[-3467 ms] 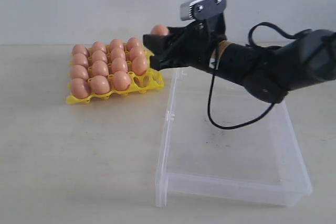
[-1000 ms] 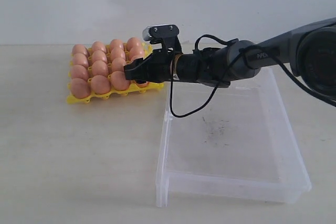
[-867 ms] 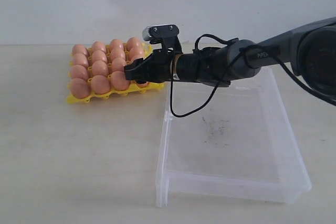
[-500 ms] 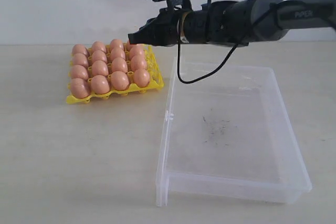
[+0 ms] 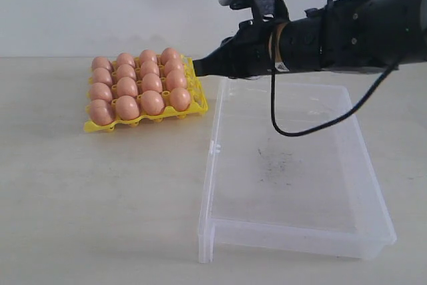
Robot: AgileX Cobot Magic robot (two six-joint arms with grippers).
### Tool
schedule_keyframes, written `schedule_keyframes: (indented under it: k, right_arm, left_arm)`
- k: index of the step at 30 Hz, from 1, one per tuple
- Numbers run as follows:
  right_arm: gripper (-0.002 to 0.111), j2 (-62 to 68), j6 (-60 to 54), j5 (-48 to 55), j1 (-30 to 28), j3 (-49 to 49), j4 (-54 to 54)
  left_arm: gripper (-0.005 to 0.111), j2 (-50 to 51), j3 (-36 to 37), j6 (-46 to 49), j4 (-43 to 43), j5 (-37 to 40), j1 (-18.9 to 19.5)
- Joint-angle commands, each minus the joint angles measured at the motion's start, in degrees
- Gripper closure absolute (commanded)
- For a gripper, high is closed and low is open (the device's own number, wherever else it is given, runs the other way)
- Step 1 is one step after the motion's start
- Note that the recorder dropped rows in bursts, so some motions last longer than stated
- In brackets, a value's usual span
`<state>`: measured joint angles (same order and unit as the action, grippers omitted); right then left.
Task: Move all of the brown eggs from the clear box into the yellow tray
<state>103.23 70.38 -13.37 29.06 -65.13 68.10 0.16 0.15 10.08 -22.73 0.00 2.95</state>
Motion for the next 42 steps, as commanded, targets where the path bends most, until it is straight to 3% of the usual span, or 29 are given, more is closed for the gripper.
schedule_keyframes:
  k: [1, 24, 30, 34, 39, 42]
  right_arm:
    - [0.109, -3.88, 9.31, -0.56, 0.02, 6.57, 0.22]
    - [0.109, -4.7, 12.14, -0.3, 0.02, 7.92, 0.48]
    - [0.109, -16.11, 5.44, 3.73, 0.02, 7.92, 1.67]
    - [0.109, -26.06, -4.76, -2.4, 0.02, 9.84, 1.68]
    - [0.109, -38.81, -7.54, -5.07, 0.02, 19.14, 1.25]
    - [0.109, -46.86, -14.74, -4.94, -0.72, 26.63, -4.03]
  left_arm:
    - [0.103, -0.16, -0.15, 0.52, -0.19, 0.0, -0.24]
    - [0.103, -0.16, -0.15, 0.52, -0.19, 0.0, -0.24]
    - [0.103, -0.16, -0.15, 0.52, -0.19, 0.0, -0.24]
    - [0.103, -0.16, -0.15, 0.52, -0.19, 0.0, -0.24]
    - [0.103, -0.16, -0.15, 0.52, -0.19, 0.0, -0.24]
    - [0.103, -0.16, -0.15, 0.52, -0.19, 0.0, -0.24]
